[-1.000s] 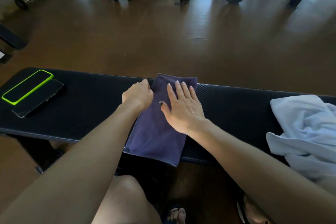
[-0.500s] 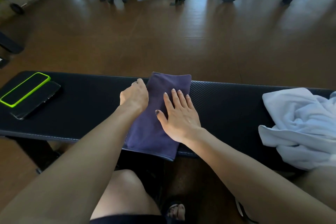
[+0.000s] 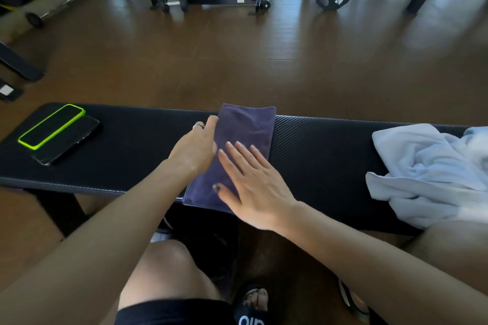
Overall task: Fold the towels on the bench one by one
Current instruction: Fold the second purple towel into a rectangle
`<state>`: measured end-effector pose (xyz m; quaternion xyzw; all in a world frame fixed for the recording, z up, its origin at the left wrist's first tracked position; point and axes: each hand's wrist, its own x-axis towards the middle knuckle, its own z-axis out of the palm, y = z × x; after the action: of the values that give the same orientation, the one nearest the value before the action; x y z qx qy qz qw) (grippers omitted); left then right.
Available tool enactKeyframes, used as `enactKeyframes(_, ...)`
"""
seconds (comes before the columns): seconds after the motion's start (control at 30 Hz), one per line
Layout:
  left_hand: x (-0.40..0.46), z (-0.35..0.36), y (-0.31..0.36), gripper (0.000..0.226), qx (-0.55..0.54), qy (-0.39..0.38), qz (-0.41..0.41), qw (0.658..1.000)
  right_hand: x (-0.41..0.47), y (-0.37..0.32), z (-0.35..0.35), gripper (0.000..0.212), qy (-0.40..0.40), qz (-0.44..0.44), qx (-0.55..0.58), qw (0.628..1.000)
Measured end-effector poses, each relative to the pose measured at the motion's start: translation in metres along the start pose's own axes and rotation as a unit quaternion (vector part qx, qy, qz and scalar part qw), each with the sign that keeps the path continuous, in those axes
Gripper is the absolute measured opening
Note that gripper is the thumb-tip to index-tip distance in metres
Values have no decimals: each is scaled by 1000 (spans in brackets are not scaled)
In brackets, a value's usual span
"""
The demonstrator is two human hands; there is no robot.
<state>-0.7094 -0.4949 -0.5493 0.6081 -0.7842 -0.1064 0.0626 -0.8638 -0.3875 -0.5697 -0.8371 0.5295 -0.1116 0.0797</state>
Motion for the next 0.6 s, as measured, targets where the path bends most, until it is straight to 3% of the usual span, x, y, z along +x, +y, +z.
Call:
enactKeyframes(0.1,-18,8,-4,36,73,10,25,997,-21,-5,16,87,-61,-11,-30,998)
enactKeyframes(0.23,-24,10,-4,35,147,23,9,989,-22,-4,22,102,-42,-40,-125,990)
enactKeyframes(0.43,-26,3,10,31,175,-4,5,984,-32,3,16,76,-46,-78,-157,983)
enactKeyframes(0.6,-30,-7,10,13,81,-46,-27,995,-47,23,-10,68,-118,-106,-148,976)
